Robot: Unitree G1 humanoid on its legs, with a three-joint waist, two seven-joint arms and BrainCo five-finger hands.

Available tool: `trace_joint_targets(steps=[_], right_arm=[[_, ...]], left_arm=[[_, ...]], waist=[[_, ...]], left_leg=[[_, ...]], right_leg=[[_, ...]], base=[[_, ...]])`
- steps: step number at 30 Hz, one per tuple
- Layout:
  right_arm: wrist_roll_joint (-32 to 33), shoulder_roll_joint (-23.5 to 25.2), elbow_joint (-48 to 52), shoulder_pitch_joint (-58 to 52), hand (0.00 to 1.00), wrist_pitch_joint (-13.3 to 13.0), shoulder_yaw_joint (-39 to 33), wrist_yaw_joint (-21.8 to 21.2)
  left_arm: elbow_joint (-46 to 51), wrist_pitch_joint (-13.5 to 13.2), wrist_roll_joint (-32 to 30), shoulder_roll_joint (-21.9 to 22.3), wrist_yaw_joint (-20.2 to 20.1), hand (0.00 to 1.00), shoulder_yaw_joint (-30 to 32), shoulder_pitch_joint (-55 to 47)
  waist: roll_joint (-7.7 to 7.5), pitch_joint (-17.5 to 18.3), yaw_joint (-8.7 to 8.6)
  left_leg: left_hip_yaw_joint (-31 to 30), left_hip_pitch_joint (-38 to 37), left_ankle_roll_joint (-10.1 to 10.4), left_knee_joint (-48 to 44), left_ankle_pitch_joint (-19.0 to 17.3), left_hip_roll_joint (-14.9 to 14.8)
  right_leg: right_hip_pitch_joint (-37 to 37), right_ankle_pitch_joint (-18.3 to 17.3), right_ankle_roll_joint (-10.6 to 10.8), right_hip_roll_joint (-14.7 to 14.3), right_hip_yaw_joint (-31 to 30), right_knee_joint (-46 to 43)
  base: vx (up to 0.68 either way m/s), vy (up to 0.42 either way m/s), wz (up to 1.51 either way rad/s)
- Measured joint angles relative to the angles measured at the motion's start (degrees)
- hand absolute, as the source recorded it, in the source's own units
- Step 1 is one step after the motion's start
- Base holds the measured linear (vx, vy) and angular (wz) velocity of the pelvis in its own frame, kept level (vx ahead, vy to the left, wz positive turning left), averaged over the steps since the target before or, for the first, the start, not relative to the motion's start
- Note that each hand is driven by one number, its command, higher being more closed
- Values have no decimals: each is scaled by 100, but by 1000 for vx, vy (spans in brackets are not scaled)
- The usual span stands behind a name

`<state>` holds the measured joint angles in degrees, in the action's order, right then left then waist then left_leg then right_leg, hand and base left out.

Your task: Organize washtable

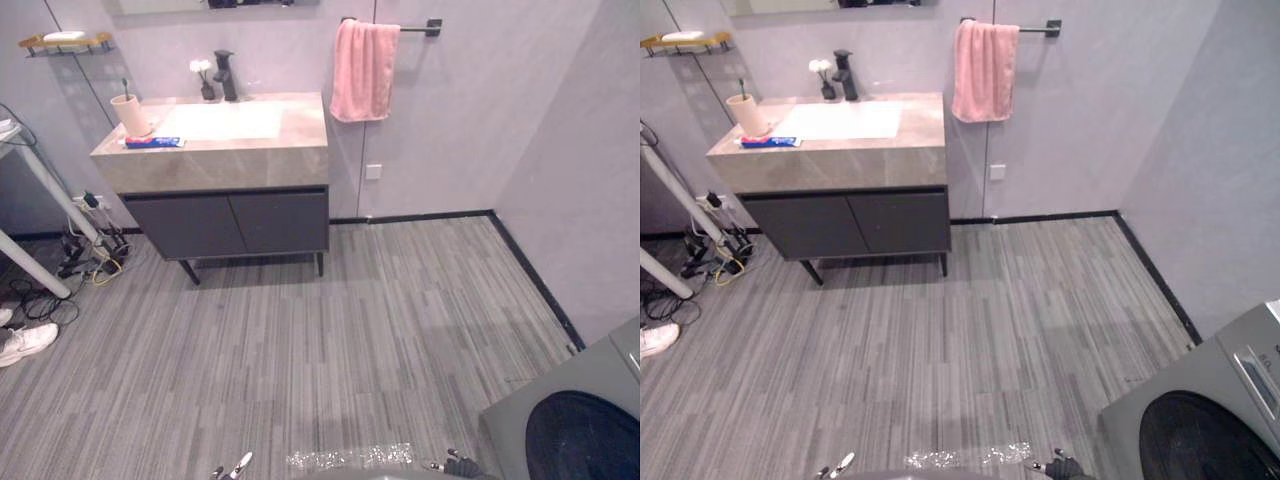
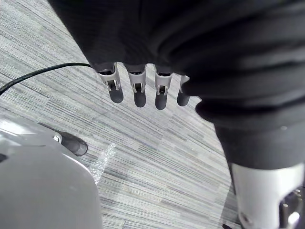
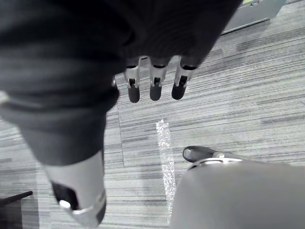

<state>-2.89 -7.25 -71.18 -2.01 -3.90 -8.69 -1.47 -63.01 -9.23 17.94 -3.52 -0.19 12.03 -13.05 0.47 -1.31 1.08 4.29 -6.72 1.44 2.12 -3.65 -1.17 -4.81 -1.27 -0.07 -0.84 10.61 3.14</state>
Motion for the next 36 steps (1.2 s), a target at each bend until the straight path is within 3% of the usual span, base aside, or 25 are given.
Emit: trace_joint_targets(steps=[10,15,36], right_arm=[[0,3,-1,45,0,0,-89,-2],[5,11,1,49,0,3,-216,-2],[247,14,12,48,0,0,-272,8]], left_arm=[[1,0,-1,-13,-94,0,7,64],[1,1,0,3,-95,0,74,65],[1,0,56,15,-92,0,99,78]], waist=[[14,29,0],[23,31,-1],[35,32,-8]], left_leg=[[37,-6,7,44,-4,-10],[44,-79,36,25,-23,4],[104,28,78,-39,-56,-54]], right_leg=[[-22,8,-8,-12,6,8],[-97,-31,153,16,3,-12],[7,16,75,-41,-28,39]], base=[[47,-9,-1],[0,0,0],[-12,-12,-1]])
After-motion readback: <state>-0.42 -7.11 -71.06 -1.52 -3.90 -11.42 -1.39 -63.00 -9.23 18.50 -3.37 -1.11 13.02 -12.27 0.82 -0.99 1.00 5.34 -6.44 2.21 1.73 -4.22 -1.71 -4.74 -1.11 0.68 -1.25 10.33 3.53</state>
